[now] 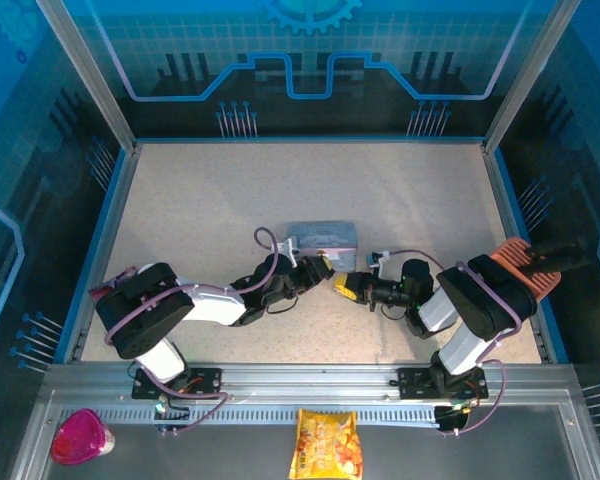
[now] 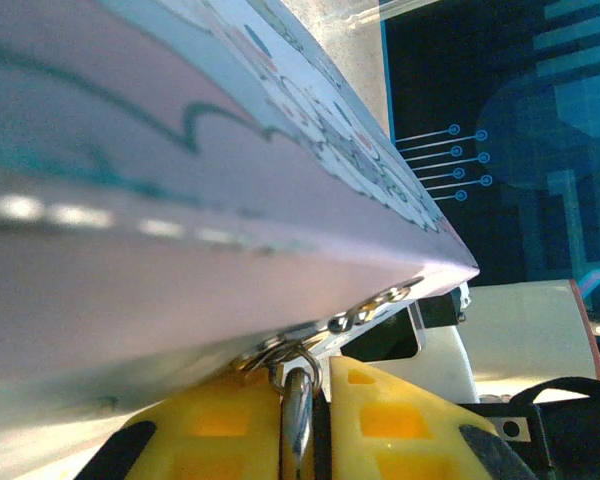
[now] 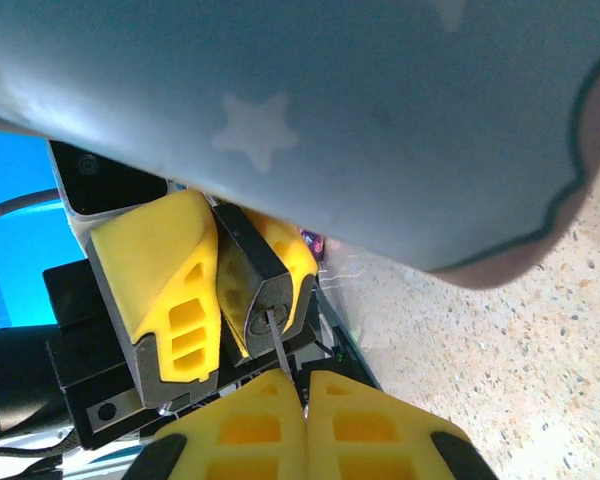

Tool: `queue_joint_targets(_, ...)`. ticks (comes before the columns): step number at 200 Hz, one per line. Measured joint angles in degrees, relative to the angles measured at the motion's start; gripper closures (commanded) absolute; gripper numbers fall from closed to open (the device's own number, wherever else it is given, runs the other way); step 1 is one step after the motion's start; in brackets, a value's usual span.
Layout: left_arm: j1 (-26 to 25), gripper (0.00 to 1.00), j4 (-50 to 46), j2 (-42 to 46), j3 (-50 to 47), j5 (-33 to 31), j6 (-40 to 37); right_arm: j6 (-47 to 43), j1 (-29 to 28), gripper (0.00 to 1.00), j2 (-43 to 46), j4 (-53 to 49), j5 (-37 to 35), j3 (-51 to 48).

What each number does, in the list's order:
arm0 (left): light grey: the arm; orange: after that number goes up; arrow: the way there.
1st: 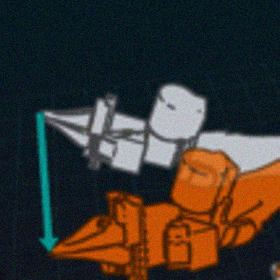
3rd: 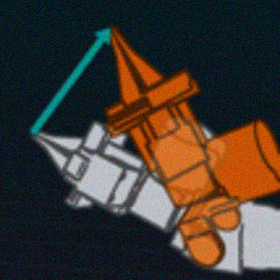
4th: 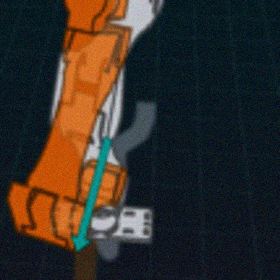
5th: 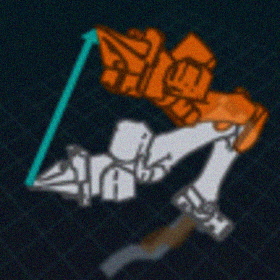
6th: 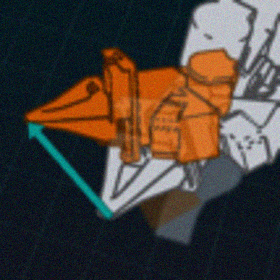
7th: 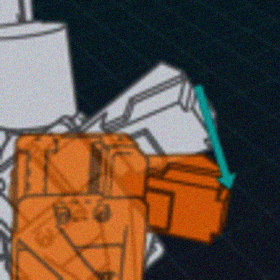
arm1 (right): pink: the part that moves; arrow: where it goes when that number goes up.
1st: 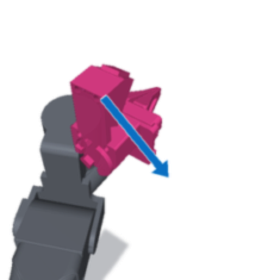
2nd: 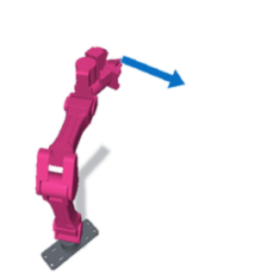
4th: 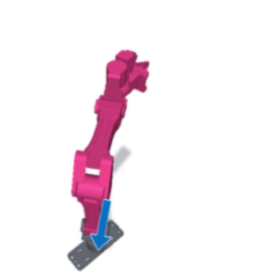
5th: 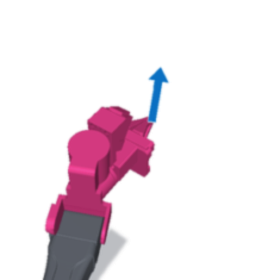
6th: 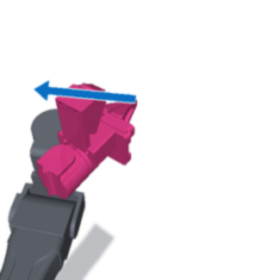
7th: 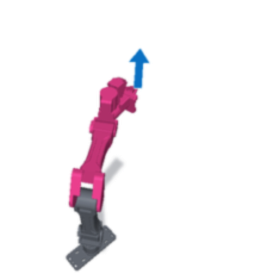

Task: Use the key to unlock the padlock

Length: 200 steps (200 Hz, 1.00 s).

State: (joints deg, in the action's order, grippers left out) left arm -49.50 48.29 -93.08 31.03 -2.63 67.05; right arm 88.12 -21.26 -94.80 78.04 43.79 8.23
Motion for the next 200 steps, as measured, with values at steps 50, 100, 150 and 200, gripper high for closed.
queue_joint_targets(50,-0.39,0.93,1.33,-1.81,0.74,0.02,-0.04,0.39,0.26,1.00,0.39,-0.66,0.26,0.00)
queue_joint_targets(100,-0.83,0.86,1.49,-2.67,1.20,-0.02,-0.09,0.35,-0.22,1.00,0.39,-1.27,0.20,0.00)
queue_joint_targets(150,-2.58,0.77,0.68,-1.70,0.85,1.88,0.00,-0.37,-0.55,1.00,0.00,0.96,-2.05,0.13)
queue_joint_targets(200,-2.75,0.76,-0.59,0.15,0.57,1.88,0.11,-0.96,-0.87,1.00,0.07,2.62,-2.34,0.00)
